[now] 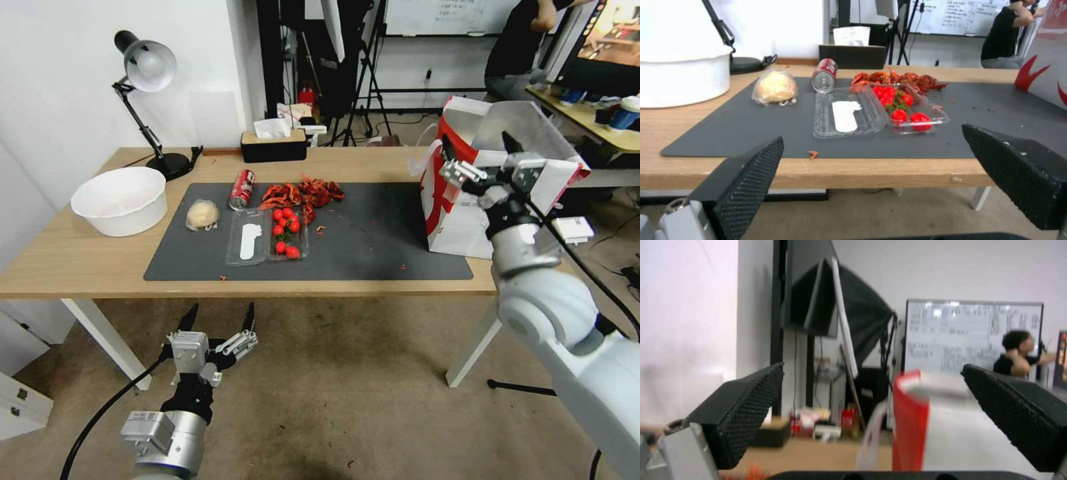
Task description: Pick up the trash from the table and place it into the takeout bag.
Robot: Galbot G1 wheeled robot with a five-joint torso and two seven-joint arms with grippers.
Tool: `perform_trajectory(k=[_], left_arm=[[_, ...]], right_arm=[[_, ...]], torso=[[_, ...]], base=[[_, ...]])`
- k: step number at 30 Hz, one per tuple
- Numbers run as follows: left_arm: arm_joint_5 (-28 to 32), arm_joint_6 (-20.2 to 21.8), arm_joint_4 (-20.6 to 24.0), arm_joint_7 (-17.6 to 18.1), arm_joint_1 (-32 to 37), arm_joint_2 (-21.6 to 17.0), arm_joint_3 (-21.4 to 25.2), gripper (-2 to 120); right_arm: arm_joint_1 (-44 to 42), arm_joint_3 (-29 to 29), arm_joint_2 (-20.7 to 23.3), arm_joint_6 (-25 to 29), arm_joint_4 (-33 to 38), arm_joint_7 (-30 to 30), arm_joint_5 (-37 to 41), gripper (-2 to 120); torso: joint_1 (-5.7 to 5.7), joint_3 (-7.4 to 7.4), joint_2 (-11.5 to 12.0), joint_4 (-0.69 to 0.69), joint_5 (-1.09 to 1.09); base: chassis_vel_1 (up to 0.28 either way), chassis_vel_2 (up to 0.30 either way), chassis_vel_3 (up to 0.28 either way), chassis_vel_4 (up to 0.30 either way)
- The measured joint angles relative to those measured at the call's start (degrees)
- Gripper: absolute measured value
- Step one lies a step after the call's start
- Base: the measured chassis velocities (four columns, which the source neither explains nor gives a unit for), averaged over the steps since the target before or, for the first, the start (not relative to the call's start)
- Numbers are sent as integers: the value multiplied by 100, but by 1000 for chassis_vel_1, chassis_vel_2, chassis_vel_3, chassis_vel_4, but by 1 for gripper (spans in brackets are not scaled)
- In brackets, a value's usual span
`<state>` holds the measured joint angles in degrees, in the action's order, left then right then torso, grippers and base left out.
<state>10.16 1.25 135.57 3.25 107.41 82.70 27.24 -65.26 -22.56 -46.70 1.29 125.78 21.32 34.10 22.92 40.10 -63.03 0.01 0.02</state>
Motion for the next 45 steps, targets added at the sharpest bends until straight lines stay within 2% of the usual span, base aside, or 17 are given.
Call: perform_trajectory(k=[3,5,8,16,25,34,39,41,44,45], left_arm=[[39,4,-31,0,-39,-12,-4,100],[48,7,-39,0,-47,-20,-5,100],[59,11,-73,-2,-68,-50,-14,100],[74,12,-84,-4,-82,-97,-16,100],[163,-9,-148,31,-187,-152,4,100],[394,-15,-157,150,-385,-320,167,100],[588,-139,-332,629,-718,-614,465,100],[737,-144,-415,679,-832,-767,563,100],[1290,-145,-774,720,-1343,-1315,656,100],[1290,-145,-774,720,-1343,-1315,656,100]], right_arm=[[-1151,-446,-361,332,76,-467,-278,100],[-1394,-518,-475,462,58,-569,-351,100],[-2238,-685,-988,920,-38,-817,-559,100],[-3192,-716,-1560,1490,-242,-1108,-951,100],[-3637,-421,-1883,2133,-731,-1272,-1344,100],[-3588,-261,-1918,2160,-888,-1272,-1400,100],[-3281,59,-1772,1980,-933,-1253,-1414,100],[-3219,89,-1737,1937,-931,-1249,-1411,100],[-3202,75,-1674,1883,-868,-1234,-1392,100],[-3202,75,-1674,1883,-868,-1234,-1392,100]], torso=[[-1,0,0,-3,-2],[0,0,0,-2,-3],[0,0,0,-2,-2],[0,0,0,-2,-1],[0,0,1,-1,-1],[0,1,1,-2,-1],[1,1,1,-1,-1],[1,1,1,3,-2],[1,1,1,-2,1],[1,1,1,-2,1]], base=[[0,0,0,0],[0,0,0,0],[0,0,0,0],[0,0,0,0],[0,0,0,0],[0,0,0,0],[0,0,0,0],[0,0,0,0],[0,0,0,0],[0,0,0,0]])
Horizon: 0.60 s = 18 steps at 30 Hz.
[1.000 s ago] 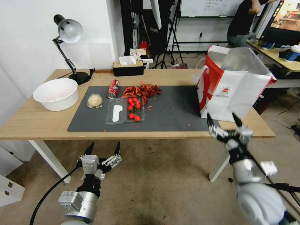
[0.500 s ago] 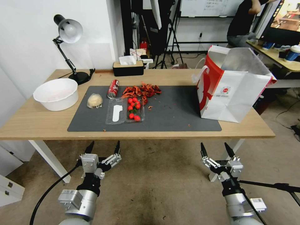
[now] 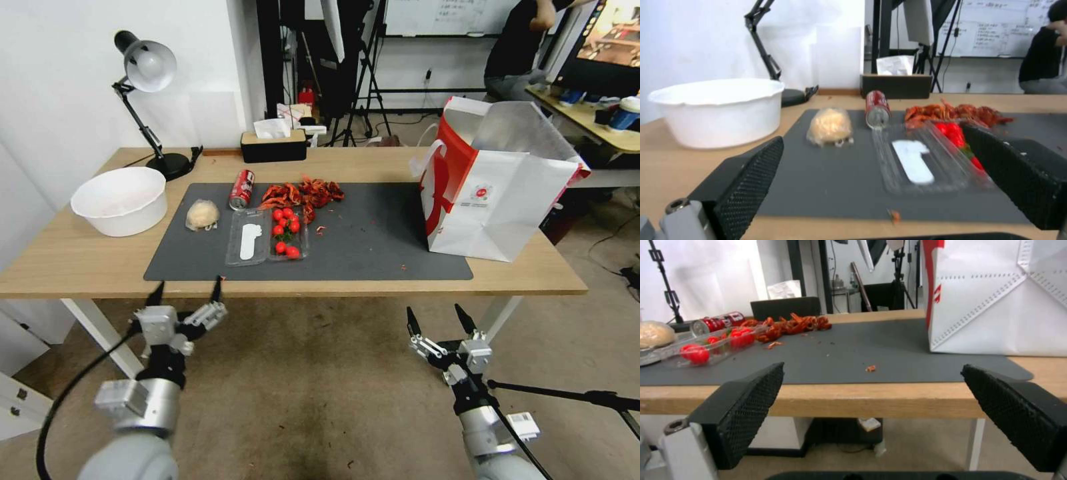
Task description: Pick up the trash from the table and place it into the takeout bag.
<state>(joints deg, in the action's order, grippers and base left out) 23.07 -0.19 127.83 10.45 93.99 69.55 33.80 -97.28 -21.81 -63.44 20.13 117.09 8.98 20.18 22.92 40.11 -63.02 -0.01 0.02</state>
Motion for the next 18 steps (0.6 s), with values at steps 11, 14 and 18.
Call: perform_trajectory(k=[11,14,18], left_arm=[[1373,71,-1316,-38,-1799,-1734,-378,100],[1474,141,-1560,-147,-2160,-1962,-572,100],[1639,468,-1948,-277,-2866,-2256,-977,100]], right_arm=[[16,-5,-42,-107,60,44,-80,100],[26,-5,-45,-127,46,62,-95,100],[72,-10,-33,-171,31,101,-103,100]], torso=[[0,0,0,1,-1],[0,0,0,1,-1],[0,0,0,2,-3]], base=[[0,0,0,0],[0,0,0,0],[0,0,0,0]])
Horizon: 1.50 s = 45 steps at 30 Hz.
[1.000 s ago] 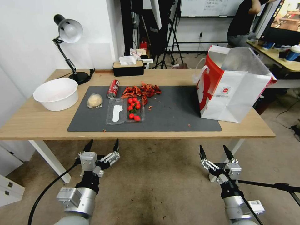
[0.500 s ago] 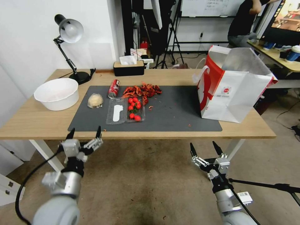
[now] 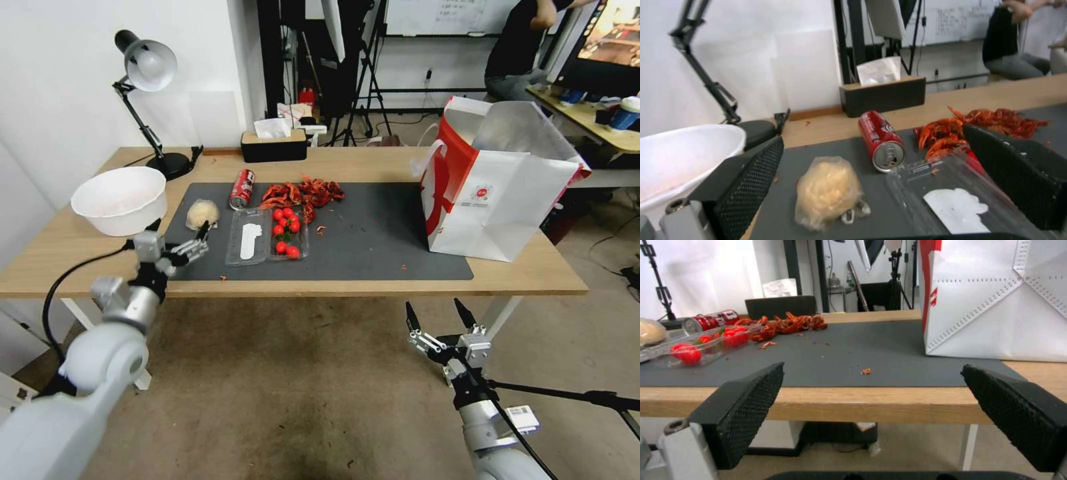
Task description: Pick up the trash from the table and place it into the takeout bag.
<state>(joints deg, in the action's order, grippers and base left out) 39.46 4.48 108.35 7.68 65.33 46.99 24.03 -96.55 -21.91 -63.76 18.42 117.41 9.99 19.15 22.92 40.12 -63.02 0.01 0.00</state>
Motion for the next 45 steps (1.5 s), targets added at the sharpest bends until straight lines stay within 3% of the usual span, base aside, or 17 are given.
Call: perform_trajectory(k=[6,10,19,24,31,40,45], left_arm=[[316,542,-755,32,-1211,-197,-761,100],[400,735,-941,51,-1477,-197,-986,100],[673,1596,-1627,582,-2462,2,-1823,100],[692,1799,-1837,667,-2665,50,-2000,100],[715,1959,-2296,1180,-3066,261,-2263,100],[814,2149,-2590,1518,-3315,410,-2435,100],[1160,2635,-2575,1667,-3409,435,-2421,100]], right_arm=[[53,-25,25,-29,-46,39,-9,100],[46,-43,24,-29,-59,50,-19,100],[8,-150,14,-15,-105,75,-72,100],[-1,-169,6,6,-126,76,-96,100],[-9,-172,-8,48,-194,72,-121,100],[-27,-201,-21,79,-217,69,-122,100],[-40,-213,-45,106,-249,67,-135,100]], torso=[[1,0,0,-1,1],[0,0,0,-1,0],[0,-1,0,-2,0],[0,-1,0,-1,0],[-1,-1,0,-1,0],[-1,-1,0,-1,1],[0,-1,-1,-1,0]], base=[[0,0,0,0],[0,0,0,0],[0,0,0,0],[0,0,0,0],[0,0,0,0],[0,0,0,0],[0,0,0,0]])
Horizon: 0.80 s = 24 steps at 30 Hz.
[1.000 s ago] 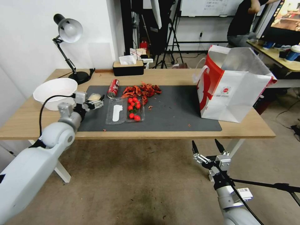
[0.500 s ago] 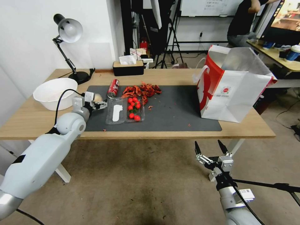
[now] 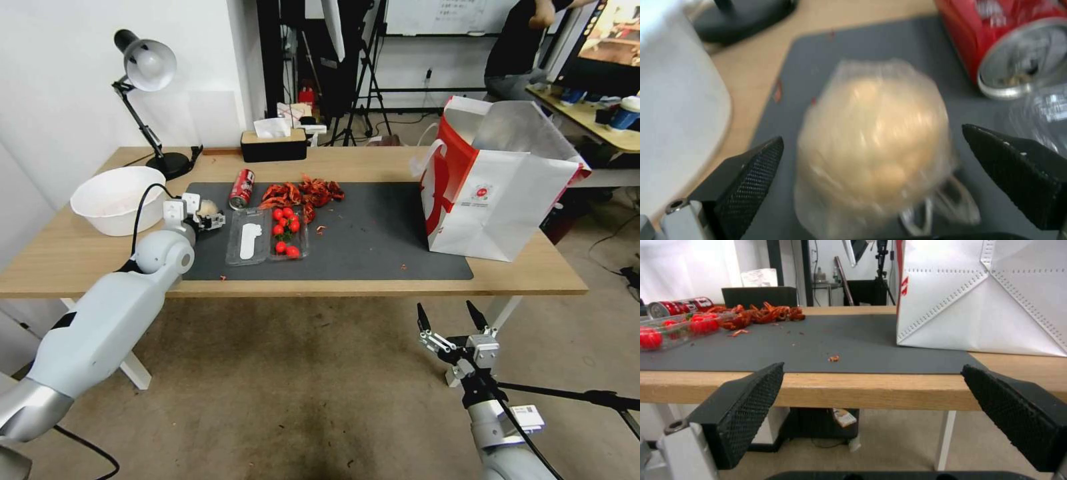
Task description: Pick up the trash from the table and place it into the takeout bag.
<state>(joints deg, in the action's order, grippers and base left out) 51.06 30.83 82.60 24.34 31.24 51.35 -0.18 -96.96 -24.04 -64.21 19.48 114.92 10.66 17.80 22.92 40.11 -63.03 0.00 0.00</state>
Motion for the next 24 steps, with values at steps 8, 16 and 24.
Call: perform_trajectory(k=[8,16,24], left_arm=[[271,141,18,97,-30,53,100,98],[302,75,12,140,-43,75,131,69],[305,-8,56,133,-4,53,167,41]], right_arm=[[-36,9,-40,46,-39,-11,-50,100],[-54,24,-54,68,-54,-16,-74,100],[-53,25,-52,67,-44,-10,-87,100]], torso=[[0,0,0,0,0],[0,0,0,0,0],[0,0,0,0,0]], base=[[0,0,0,0],[0,0,0,0],[0,0,0,0]])
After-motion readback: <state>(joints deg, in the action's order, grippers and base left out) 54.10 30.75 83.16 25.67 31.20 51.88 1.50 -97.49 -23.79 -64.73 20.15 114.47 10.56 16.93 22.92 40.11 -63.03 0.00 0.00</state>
